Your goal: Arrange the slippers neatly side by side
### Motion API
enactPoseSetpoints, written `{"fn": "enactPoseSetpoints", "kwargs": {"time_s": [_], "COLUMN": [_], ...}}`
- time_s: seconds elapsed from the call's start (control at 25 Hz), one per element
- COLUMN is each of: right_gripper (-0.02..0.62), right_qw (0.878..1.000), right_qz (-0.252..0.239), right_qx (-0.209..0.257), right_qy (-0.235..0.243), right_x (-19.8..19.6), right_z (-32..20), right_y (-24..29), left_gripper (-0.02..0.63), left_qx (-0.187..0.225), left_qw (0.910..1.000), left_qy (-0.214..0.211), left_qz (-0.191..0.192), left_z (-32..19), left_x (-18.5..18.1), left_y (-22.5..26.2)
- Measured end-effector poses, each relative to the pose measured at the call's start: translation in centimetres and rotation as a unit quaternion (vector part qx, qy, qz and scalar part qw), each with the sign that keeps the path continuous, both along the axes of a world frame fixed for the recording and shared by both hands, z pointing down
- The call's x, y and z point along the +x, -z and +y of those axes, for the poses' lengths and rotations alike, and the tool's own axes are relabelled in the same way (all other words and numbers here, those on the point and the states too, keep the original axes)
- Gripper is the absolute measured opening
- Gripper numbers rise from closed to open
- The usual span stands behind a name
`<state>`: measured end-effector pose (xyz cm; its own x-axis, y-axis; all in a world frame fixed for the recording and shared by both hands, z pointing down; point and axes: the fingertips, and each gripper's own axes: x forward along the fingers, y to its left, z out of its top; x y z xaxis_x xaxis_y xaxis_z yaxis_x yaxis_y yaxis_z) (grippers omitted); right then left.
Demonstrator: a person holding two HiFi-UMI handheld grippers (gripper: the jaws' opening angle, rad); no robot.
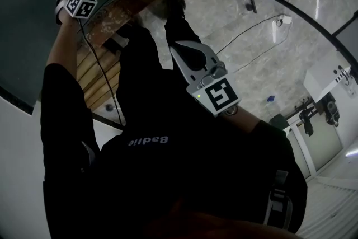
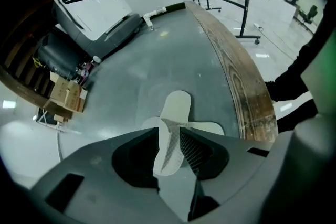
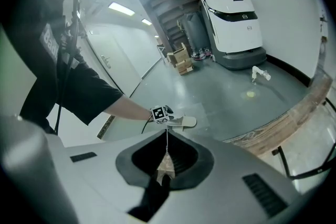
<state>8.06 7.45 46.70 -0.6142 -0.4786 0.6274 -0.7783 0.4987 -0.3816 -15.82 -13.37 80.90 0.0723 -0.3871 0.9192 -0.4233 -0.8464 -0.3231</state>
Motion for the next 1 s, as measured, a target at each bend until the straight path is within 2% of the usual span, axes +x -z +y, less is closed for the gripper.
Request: {"fn": "enactPoseSetpoints", "kwargs": {"time_s": [0.16, 0.32, 0.36, 0.48, 0.6, 0.76, 0.88, 1.0], "right_gripper": [0.000, 0.000, 0.000, 0.000, 0.000, 0.000, 0.000, 0.000], "right_qw": [1.000, 0.998, 0.998, 0.997, 0.997, 0.996, 0.996, 0.997], "right_qz": [-0.010, -0.014, -0.015, -0.016, -0.016, -0.021, -0.022, -0.024], "right_qx": [-0.014, -0.039, -0.046, -0.056, -0.063, -0.069, -0.070, -0.063], "right_qy": [-0.024, -0.036, -0.036, -0.042, -0.046, -0.046, -0.047, -0.035], "right_x": [0.7, 0.9, 0.8, 0.9, 1.0, 0.3, 0.0, -0.8], "right_z": [-0.1, 0.2, 0.4, 0.6, 0.5, 0.2, -0.3, -0.7], "right_y": [-1.7, -3.9, -4.5, -5.4, -5.9, -6.7, -7.1, -7.1], "left_gripper": [0.097, 0.098, 0.119, 0.124, 0.124, 0.124, 0.123, 0.117], "left_qx": [0.005, -0.004, -0.005, -0.016, -0.023, -0.013, -0.009, -0.001], "left_qw": [0.9963, 0.9906, 0.9889, 0.9862, 0.9879, 0.9884, 0.9869, 0.9825], "left_qy": [-0.055, -0.091, -0.102, -0.113, -0.095, -0.085, -0.093, -0.121], "left_qz": [-0.066, -0.102, -0.109, -0.120, -0.121, -0.125, -0.131, -0.142], "left_z": [-1.4, -1.8, -1.9, -1.9, -2.4, -3.6, -4.0, -4.0], "left_x": [-1.3, -1.9, -2.0, -2.4, -3.0, -3.8, -4.1, -3.8], "left_y": [-3.4, -6.6, -7.4, -9.3, -10.3, -11.0, -11.7, -12.0]}}
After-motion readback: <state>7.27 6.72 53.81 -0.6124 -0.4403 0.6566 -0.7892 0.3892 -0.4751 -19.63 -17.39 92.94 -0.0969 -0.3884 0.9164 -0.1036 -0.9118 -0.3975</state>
